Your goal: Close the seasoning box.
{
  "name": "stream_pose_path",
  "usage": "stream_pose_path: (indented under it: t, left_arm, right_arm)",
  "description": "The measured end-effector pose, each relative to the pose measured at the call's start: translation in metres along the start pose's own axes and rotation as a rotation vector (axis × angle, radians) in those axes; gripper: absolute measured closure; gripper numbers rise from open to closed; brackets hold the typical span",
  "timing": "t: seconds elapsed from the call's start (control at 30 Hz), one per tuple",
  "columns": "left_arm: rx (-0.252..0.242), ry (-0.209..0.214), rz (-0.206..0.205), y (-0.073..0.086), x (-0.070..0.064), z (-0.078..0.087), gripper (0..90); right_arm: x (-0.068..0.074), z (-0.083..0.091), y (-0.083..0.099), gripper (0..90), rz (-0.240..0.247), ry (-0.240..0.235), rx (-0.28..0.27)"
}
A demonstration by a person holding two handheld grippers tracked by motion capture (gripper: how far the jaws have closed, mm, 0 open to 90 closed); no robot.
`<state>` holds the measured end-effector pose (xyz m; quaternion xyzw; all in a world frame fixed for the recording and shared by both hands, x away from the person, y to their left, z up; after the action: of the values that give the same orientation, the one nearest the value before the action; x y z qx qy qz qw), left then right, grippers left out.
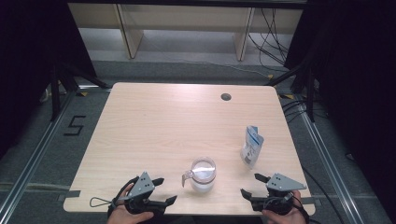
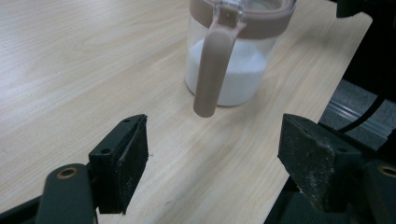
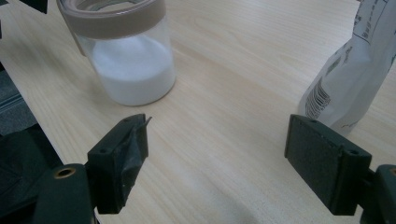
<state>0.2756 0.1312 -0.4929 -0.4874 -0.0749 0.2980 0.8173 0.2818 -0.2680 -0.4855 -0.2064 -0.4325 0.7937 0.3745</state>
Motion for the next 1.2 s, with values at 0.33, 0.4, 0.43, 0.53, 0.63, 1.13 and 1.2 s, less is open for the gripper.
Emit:
stream_pose_path:
  t: [0.33, 0.4, 0.43, 0.53, 0.63, 1.13, 1.2]
  left_arm:
    - [0.048, -0.005, -0.012, 0.006, 0.0, -0.002, 23.6]
    - [0.023, 0.003, 0.009, 0.007, -0.002, -0.004, 23.6]
    - [0.029, 0.009, 0.0, 0.007, -0.001, -0.004, 23.5]
    - [0.039, 0.006, -0.004, 0.008, 0.0, -0.004, 23.5]
    - [0.038, 0.004, 0.01, 0.009, 0.0, -0.006, 23.4]
    - [0.039, -0.004, 0.011, 0.008, 0.003, -0.005, 23.1]
    - [0.047, -0.006, -0.001, 0.009, 0.005, -0.005, 23.0]
  right_arm:
    - [-0.003, -0.001, 0.001, 21.5, -0.007, -0.026, 0.013]
    - [-0.003, -0.001, 0.002, 21.2, -0.012, -0.023, 0.025]
    - [-0.001, 0.0, 0.003, 21.0, -0.043, -0.024, 0.044]
    - [0.0, 0.001, 0.006, 20.9, -0.056, -0.033, 0.061]
    - [-0.003, 0.003, 0.008, 20.7, -0.028, -0.028, 0.063]
    - [-0.002, 0.004, 0.013, 20.3, -0.034, -0.04, 0.091]
    - [-0.004, 0.003, 0.012, 20.1, -0.013, -0.051, 0.087]
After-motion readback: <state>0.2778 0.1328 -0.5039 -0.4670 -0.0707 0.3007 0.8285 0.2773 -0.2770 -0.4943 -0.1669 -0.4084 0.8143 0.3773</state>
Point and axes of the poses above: each handheld gripper's, and its own axes: z roughly backward along the jaws, y roughly out of its underside, x roughly to its left, the point moved 1 cm from there along -z, roughly forward along the jaws, and after that the axes turned 5 degrees about y, right-handed, at the moved point
